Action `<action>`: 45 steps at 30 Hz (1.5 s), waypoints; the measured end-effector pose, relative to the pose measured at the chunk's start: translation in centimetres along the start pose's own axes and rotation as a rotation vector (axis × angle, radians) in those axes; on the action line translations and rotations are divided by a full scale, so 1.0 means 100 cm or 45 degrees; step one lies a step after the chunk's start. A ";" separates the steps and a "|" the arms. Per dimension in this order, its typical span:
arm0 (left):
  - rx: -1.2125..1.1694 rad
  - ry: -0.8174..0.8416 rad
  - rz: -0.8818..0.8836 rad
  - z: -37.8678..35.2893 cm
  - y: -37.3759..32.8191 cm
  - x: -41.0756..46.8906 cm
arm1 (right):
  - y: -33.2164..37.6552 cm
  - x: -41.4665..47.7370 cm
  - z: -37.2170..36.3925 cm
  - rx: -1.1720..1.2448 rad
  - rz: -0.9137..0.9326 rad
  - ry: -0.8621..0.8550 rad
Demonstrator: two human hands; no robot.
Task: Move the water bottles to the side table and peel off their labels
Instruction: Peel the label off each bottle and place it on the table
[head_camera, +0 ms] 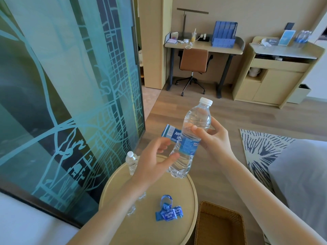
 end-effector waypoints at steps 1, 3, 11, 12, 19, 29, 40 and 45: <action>0.002 0.036 0.012 -0.003 0.001 -0.001 | -0.001 0.001 0.000 0.002 0.000 -0.003; 0.018 0.098 0.049 -0.010 0.003 -0.003 | -0.002 0.002 0.000 0.003 0.000 -0.004; 0.003 0.217 0.157 -0.021 0.004 -0.010 | -0.005 0.003 -0.003 0.029 -0.026 -0.014; 0.000 0.209 0.161 -0.022 0.003 -0.010 | -0.006 0.002 -0.003 0.024 -0.029 -0.016; -0.055 0.100 0.179 -0.018 -0.006 -0.013 | -0.004 0.003 -0.004 -0.040 -0.108 0.040; -0.315 0.214 0.315 -0.012 0.002 -0.018 | -0.008 0.007 0.004 0.030 -0.235 0.342; -0.396 0.211 0.290 -0.005 0.002 -0.017 | -0.008 -0.002 0.007 -0.271 -0.047 0.396; -0.386 0.189 0.276 -0.003 0.006 -0.018 | -0.012 -0.002 0.005 -0.410 -0.015 0.270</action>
Point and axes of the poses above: each hand's wrist, its own x-axis towards the middle knuckle, its own z-axis out of the back of the hand, y = z × x, the point moved 2 cm from there along x, towards the middle knuckle, and after that the axes turned 2 degrees about -y, right-handed, at the moved point
